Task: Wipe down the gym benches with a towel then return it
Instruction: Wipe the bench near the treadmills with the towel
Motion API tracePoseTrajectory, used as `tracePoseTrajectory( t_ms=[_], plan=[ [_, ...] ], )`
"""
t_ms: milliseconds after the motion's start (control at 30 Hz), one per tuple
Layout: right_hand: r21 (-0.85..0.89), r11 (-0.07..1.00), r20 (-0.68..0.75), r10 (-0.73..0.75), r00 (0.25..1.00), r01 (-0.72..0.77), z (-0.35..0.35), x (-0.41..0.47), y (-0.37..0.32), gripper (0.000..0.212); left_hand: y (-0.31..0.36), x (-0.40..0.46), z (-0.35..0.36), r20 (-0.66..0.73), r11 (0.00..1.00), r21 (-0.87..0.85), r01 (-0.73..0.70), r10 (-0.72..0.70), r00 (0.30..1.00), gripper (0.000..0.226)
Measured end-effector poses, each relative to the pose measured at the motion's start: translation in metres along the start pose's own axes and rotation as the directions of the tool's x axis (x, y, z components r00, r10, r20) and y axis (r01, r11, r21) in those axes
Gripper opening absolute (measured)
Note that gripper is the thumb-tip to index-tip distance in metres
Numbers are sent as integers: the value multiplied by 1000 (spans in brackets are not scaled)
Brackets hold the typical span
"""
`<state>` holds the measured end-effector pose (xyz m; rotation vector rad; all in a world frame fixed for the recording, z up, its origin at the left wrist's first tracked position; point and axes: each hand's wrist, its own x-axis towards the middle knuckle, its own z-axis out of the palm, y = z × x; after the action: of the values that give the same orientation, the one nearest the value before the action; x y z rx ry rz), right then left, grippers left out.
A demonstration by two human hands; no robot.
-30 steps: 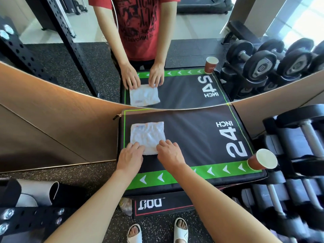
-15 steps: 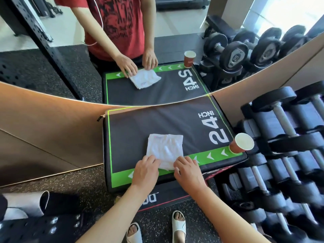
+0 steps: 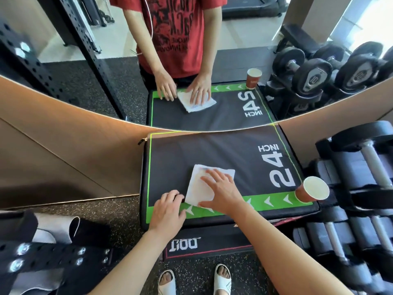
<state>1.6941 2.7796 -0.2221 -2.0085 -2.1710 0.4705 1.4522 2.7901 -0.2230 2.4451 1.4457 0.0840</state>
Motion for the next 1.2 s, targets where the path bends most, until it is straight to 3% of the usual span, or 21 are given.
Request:
tracePoseTrajectory(
  t_ms=[333,633,767,833,933,1200],
  plan=[
    [-84,997,-112,-9,994,0,10,13,0,64,6,-1,4,-35,997,-46,61,-62,997,42],
    [-110,990,-65,76,995,-83,15,-3,-15,53,17,-8,9,-61,986,-115,124,-132,989,49],
    [-122,979,-158,-181,971,163,10,-4,-5,53,23,-10,10,-60,981,-124,147,-155,986,52],
    [-112,959,-117,-272,955,259,10,0,6,55,26,-11,10,-64,979,-129,160,-170,983,53],
    [-63,958,-89,-284,955,279,12,7,19,52,31,-13,10,-57,974,-124,189,-197,979,56],
    [-43,968,-241,-249,938,246,17,12,15,28,35,-12,5,25,969,-102,227,-225,974,55]
  ],
)
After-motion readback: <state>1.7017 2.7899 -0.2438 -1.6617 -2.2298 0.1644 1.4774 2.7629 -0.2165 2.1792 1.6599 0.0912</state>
